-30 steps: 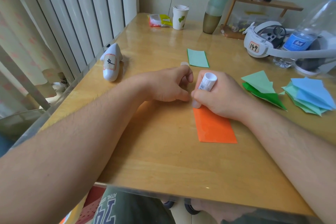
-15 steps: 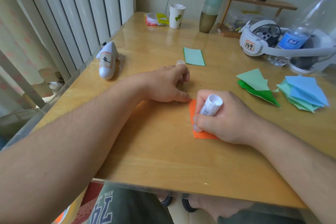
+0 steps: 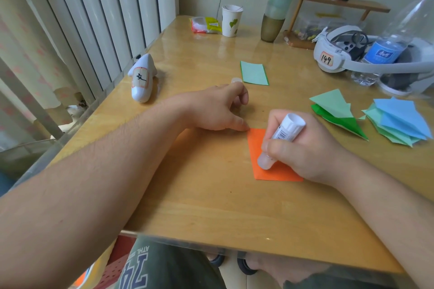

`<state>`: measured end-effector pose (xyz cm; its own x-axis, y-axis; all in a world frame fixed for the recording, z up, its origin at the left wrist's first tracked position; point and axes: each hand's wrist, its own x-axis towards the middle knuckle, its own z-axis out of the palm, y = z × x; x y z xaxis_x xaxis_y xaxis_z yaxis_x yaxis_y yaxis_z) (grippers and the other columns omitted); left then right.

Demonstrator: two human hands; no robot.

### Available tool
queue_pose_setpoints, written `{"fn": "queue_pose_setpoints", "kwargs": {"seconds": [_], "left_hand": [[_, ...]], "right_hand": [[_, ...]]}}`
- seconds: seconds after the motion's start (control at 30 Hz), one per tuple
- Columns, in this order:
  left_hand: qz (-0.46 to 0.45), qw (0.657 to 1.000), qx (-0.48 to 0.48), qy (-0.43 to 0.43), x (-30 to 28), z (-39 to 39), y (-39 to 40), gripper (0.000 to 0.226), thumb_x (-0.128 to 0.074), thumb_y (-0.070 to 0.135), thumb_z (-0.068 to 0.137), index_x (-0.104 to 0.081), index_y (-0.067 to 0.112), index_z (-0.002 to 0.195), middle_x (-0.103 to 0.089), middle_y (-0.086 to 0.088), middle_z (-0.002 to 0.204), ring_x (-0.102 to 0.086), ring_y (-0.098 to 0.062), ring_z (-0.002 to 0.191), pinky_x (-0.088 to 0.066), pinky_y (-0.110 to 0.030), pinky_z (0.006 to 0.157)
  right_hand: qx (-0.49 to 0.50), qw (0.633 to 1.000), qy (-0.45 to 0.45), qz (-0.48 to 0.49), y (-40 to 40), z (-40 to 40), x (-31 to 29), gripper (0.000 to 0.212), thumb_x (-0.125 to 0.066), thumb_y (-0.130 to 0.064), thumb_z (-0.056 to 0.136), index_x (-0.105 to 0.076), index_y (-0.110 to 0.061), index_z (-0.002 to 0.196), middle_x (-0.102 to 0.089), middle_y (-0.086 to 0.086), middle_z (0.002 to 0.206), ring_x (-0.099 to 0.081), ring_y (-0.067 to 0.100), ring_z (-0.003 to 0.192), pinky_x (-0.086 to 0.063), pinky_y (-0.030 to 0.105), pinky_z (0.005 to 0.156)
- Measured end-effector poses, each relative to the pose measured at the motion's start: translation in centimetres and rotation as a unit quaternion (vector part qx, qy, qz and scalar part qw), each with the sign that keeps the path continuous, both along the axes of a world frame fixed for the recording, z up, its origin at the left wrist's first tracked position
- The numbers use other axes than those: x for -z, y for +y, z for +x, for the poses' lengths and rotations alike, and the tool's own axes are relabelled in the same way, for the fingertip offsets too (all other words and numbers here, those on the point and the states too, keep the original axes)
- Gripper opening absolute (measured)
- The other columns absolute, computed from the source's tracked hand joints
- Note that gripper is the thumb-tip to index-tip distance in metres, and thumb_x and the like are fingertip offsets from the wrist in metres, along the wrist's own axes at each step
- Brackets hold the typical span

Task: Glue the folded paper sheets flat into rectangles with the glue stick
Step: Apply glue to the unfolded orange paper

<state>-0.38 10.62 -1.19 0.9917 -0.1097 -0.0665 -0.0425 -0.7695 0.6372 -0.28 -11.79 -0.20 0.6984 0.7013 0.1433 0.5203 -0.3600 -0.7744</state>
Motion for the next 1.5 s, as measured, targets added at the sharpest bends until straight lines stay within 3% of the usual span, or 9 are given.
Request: {"fn": "queue_pose_setpoints", "kwargs": {"seconds": [0.1, 0.2, 0.47, 0.7, 0.87, 1.07, 1.37, 1.5], "left_hand": [[-0.017, 1.0, -0.005, 0.0, 0.1, 0.2, 0.0, 0.034, -0.073, 0.024, 0.089, -0.051, 0.03, 0.114, -0.051, 0.014, 0.103, -0.05, -0.008, 0.093, -0.042, -0.028, 0.082], [-0.04, 0.999, -0.011, 0.011, 0.1, 0.3, 0.0, 0.031, -0.064, 0.013, 0.09, -0.052, 0.027, 0.114, -0.053, 0.011, 0.102, -0.051, -0.013, 0.093, -0.047, -0.035, 0.091], [-0.058, 0.998, -0.018, 0.02, 0.0, 0.3, -0.1, 0.037, -0.052, -0.001, 0.089, -0.051, 0.022, 0.118, -0.056, 0.006, 0.103, -0.051, -0.017, 0.094, -0.048, -0.034, 0.089], [-0.069, 0.997, -0.026, 0.03, -0.1, 0.3, 0.0, 0.04, -0.047, -0.002, 0.088, -0.048, 0.022, 0.121, -0.057, 0.004, 0.107, -0.052, -0.018, 0.094, -0.049, -0.035, 0.085], [-0.075, 0.996, -0.025, 0.03, -0.1, 0.2, -0.2, 0.04, -0.044, -0.004, 0.087, -0.047, 0.021, 0.119, -0.054, 0.007, 0.101, -0.05, -0.015, 0.088, -0.045, -0.029, 0.076], [-0.069, 0.997, -0.027, 0.024, -0.2, 0.2, -0.3, 0.04, -0.045, -0.004, 0.088, -0.048, 0.02, 0.12, -0.055, 0.007, 0.102, -0.051, -0.015, 0.092, -0.047, -0.031, 0.084], [-0.072, 0.997, -0.027, 0.028, -0.2, 0.1, -0.2, 0.041, -0.045, -0.005, 0.087, -0.048, 0.022, 0.119, -0.056, 0.007, 0.104, -0.052, -0.017, 0.095, -0.047, -0.033, 0.087], [-0.07, 0.997, -0.029, 0.029, -0.3, 0.1, -0.2, 0.043, -0.044, -0.006, 0.088, -0.048, 0.021, 0.12, -0.056, 0.007, 0.106, -0.053, -0.015, 0.095, -0.047, -0.03, 0.086]], "right_hand": [[-0.004, 0.999, -0.012, -0.04, 0.4, 0.2, 0.1, 0.013, -0.067, -0.027, 0.071, -0.059, -0.016, 0.072, -0.074, -0.002, 0.066, -0.064, 0.017, 0.068, -0.05, 0.035, 0.065], [-0.003, 0.995, -0.037, -0.091, 1.1, 0.8, 0.1, 0.023, -0.066, -0.032, 0.068, -0.058, -0.012, 0.075, -0.074, 0.003, 0.071, -0.066, 0.031, 0.079, -0.055, 0.049, 0.073], [0.035, 0.99, -0.066, -0.122, 3.5, 3.1, -0.5, 0.013, -0.07, -0.017, 0.078, -0.06, -0.01, 0.072, -0.075, -0.004, 0.068, -0.068, 0.02, 0.082, -0.055, 0.046, 0.075], [0.066, 0.985, -0.09, -0.132, 4.8, 4.2, -0.9, 0.011, -0.066, -0.019, 0.079, -0.059, -0.012, 0.075, -0.075, -0.006, 0.068, -0.068, 0.019, 0.083, -0.057, 0.043, 0.075], [0.132, 0.983, -0.108, -0.068, 4.2, 4.5, -0.7, 0.028, -0.062, -0.037, 0.069, -0.057, -0.01, 0.076, -0.074, 0.005, 0.073, -0.066, 0.027, 0.08, -0.056, 0.045, 0.07], [0.094, 0.986, -0.091, -0.106, 3.9, 3.2, -0.2, 0.016, -0.066, -0.024, 0.075, -0.061, -0.009, 0.074, -0.075, -0.004, 0.067, -0.068, 0.022, 0.079, -0.056, 0.044, 0.071], [0.049, 0.992, -0.072, -0.095, 2.2, 0.3, -0.2, 0.02, -0.063, -0.032, 0.069, -0.057, -0.013, 0.074, -0.074, -0.002, 0.069, -0.067, 0.024, 0.078, -0.055, 0.045, 0.07], [0.026, 0.994, -0.05, -0.098, 1.4, -1.0, -0.3, 0.017, -0.069, -0.025, 0.075, -0.056, -0.013, 0.072, -0.075, -0.002, 0.068, -0.068, 0.022, 0.075, -0.055, 0.043, 0.068]]}}
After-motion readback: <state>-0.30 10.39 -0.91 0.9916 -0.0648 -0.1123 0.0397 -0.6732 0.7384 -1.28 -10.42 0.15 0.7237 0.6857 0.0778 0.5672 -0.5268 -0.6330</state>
